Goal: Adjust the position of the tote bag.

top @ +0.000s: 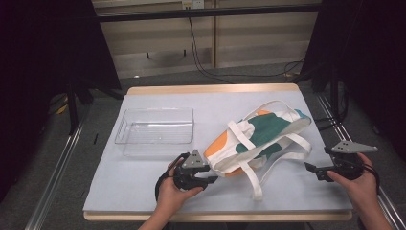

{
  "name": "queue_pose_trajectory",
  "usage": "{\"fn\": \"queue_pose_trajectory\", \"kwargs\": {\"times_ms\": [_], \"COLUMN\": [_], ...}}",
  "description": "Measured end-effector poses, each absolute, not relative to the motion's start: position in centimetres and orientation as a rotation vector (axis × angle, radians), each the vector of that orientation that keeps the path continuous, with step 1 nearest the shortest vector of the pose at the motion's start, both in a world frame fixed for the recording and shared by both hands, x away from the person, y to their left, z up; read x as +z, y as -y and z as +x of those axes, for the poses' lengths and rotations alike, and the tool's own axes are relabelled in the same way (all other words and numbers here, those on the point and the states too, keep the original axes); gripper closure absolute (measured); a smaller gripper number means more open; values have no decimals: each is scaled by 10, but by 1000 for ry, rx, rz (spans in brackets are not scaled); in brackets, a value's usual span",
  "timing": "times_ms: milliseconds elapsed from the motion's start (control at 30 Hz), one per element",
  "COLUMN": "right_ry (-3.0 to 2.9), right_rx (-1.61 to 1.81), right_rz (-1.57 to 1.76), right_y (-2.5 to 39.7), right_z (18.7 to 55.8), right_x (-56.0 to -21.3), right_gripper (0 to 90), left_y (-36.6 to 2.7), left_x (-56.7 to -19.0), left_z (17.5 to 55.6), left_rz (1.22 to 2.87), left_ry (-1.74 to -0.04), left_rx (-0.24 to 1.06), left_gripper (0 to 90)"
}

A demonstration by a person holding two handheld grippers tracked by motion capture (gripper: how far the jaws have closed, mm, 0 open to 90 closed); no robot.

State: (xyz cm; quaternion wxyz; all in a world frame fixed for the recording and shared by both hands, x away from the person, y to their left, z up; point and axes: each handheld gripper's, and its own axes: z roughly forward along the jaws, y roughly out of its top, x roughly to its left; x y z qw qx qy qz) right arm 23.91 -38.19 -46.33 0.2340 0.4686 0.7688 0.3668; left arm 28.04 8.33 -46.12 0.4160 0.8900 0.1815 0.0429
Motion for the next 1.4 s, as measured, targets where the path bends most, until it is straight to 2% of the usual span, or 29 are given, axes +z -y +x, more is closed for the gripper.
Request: {"fn": "queue_pose_trajectory", "kwargs": {"times_ms": [333,500,533,600,667,933,1067,1200,1400], "right_ry": [-2115,-2126,-2123,-2127,-2127,-2115,-2107,-2092,-2085], "right_rx": [1002,1000,1003,1002,1003,1004,997,987,1006], "right_rz": [1290,1276,1276,1267,1283,1288,1317,1343,1348], "right_y": [382,381,379,380,379,387,394,400,396], "right_z": [238,239,239,240,241,239,239,244,262], "right_x": [-464,-465,-465,-465,-465,-463,-466,-468,-469], "right_gripper": [27,27,27,27,27,31,33,39,59], "left_y": [-61,-58,-60,-63,-64,-81,-81,-83,-82], "left_x": [-466,-471,-471,-471,-472,-471,-471,-473,-473], "left_z": [282,286,289,291,293,304,303,305,304], "left_rz": [2272,2325,2316,2312,2298,2261,2291,2241,2239], "left_ry": [-380,-395,-392,-397,-423,-529,-521,-540,-526], "left_rx": [213,220,198,188,163,136,151,115,131], "left_gripper": [587,674,768,849,878,892,891,890,888]}}
